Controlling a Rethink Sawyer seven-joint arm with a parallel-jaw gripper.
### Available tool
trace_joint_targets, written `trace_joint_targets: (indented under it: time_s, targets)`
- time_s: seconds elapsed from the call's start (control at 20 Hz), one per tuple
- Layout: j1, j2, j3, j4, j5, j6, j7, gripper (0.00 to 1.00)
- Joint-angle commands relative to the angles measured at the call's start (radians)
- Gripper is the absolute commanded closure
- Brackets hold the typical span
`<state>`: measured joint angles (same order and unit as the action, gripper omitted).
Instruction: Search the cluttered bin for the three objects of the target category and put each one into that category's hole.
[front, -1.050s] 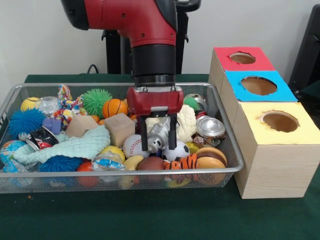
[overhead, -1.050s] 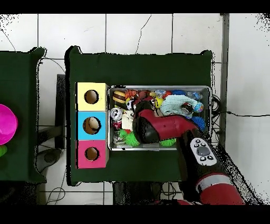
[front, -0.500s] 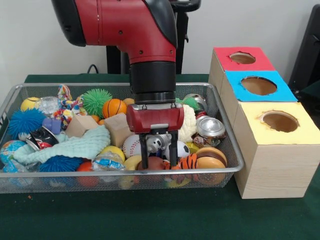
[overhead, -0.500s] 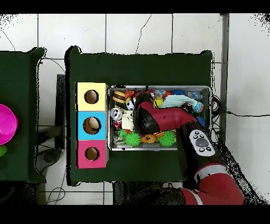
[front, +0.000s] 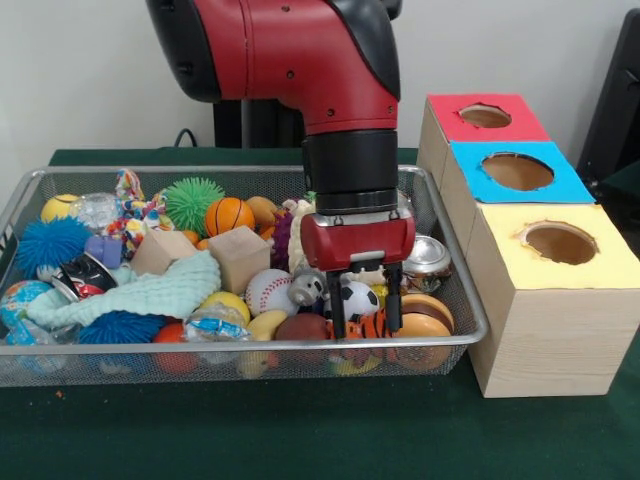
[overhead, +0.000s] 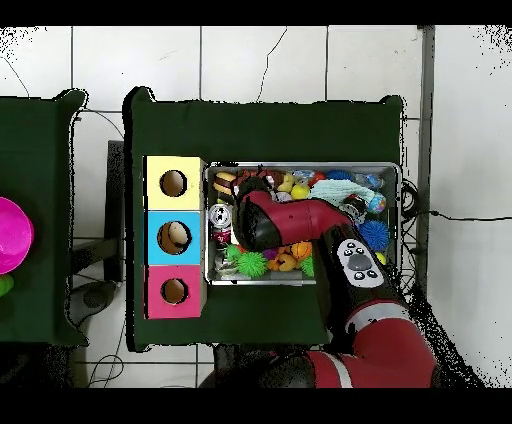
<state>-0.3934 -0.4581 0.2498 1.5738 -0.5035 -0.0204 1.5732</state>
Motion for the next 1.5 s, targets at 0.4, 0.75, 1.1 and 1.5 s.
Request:
trace_joint_targets:
  time_s: [0.4,0.75,1.1,1.5]
  targets:
    - [0.019,0.1,-0.049,-0.041,-0.005,0.133,0.069,0.0]
    - [0.042,0.127,-0.077,-0.063,-0.002,0.14,0.068,0.0]
    - [0.037,0.144,-0.063,-0.069,0.014,0.23,0.044,1.0]
    - [0.068,0.051,-0.096,-0.031,0.068,0.481,0.002,1.0]
